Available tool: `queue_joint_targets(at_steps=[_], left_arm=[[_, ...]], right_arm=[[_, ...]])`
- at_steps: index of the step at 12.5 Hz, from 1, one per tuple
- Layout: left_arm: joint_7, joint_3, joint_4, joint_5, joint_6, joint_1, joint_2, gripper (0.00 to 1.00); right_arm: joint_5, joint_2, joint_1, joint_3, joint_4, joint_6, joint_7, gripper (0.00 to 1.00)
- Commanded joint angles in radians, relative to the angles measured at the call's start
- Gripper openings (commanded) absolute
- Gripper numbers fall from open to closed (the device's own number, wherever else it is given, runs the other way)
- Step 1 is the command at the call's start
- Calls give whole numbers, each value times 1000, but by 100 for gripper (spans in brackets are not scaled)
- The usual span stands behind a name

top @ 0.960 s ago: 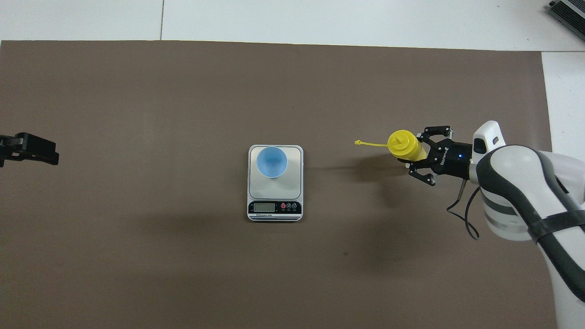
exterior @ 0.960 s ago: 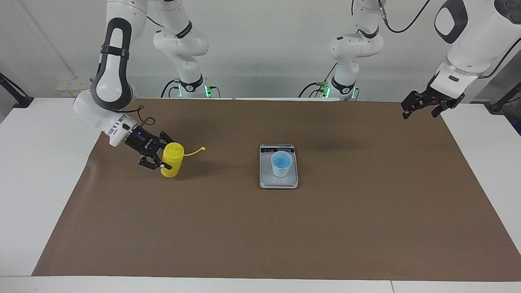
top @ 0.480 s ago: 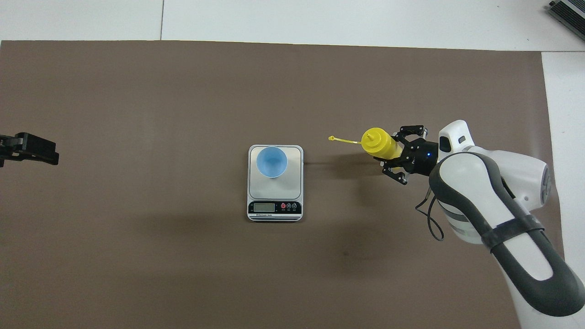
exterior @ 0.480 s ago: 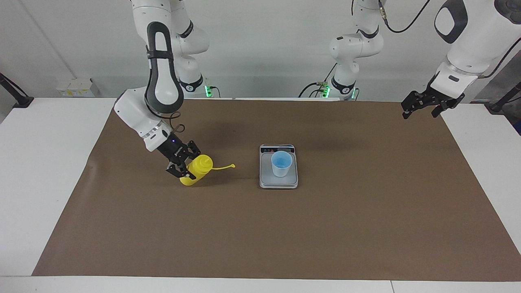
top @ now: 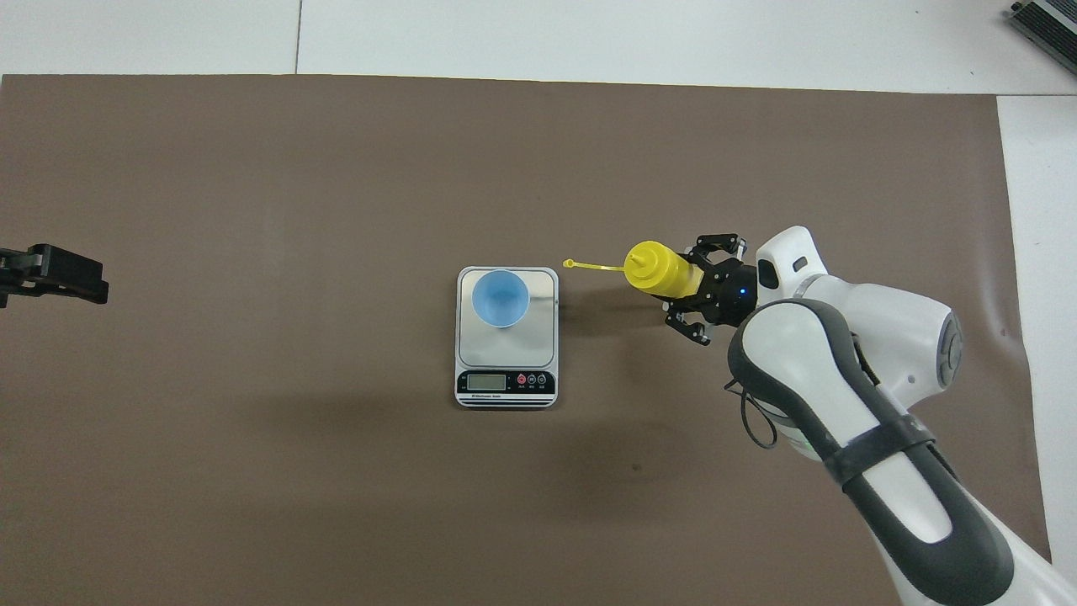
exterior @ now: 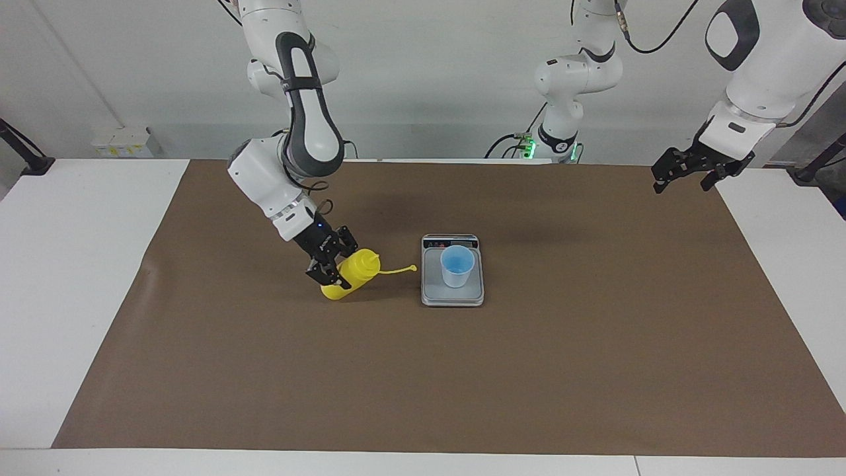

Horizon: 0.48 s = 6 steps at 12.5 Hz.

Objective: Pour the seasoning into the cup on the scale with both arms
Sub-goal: 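Lift the yellow bottle with the right gripper toward the blue cup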

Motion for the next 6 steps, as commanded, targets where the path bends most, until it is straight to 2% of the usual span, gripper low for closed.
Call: queue_joint_targets(at_steps=[1, 6], left_arm=[[-2, -5, -11, 18, -4, 8, -18, 100], [-2, -5, -11, 18, -4, 8, -18, 100]], right_arm=[[-39, -13, 34, -3, -4, 32, 51, 29], [-282, -17, 68, -4, 0, 49, 262, 29]])
